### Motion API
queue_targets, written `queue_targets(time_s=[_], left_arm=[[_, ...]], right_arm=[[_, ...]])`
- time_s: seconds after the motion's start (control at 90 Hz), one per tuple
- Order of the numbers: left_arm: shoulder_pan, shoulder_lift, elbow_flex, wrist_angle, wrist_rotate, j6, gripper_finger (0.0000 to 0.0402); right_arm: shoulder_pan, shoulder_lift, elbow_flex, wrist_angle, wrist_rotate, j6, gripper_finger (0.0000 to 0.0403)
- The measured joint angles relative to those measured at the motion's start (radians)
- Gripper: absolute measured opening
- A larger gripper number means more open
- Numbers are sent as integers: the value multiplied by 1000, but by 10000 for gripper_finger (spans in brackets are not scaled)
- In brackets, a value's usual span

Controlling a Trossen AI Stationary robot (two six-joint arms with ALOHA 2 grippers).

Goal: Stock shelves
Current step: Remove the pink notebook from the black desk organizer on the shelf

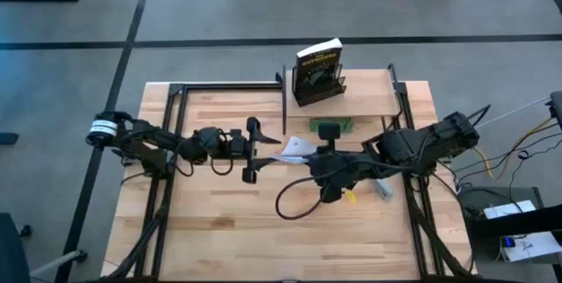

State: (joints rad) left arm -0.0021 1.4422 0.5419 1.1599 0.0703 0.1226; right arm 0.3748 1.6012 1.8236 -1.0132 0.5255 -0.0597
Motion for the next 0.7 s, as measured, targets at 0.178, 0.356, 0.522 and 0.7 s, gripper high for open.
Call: queue_targets(time_s=[0.178,0.356,0.522,0.7], left_arm=[[0,0,0,0,0,0,198],[0,0,0,-1,-1,0,202],[0,0,0,-1,-1,-1,210],[0,0,0,-1,-1,-1,219]], right_arm=[[0,0,0,0,0,0,18],[0,0,0,0,0,0,18],[0,0,0,0,-1,-1,18],[0,1,0,1,-1,-1,18]])
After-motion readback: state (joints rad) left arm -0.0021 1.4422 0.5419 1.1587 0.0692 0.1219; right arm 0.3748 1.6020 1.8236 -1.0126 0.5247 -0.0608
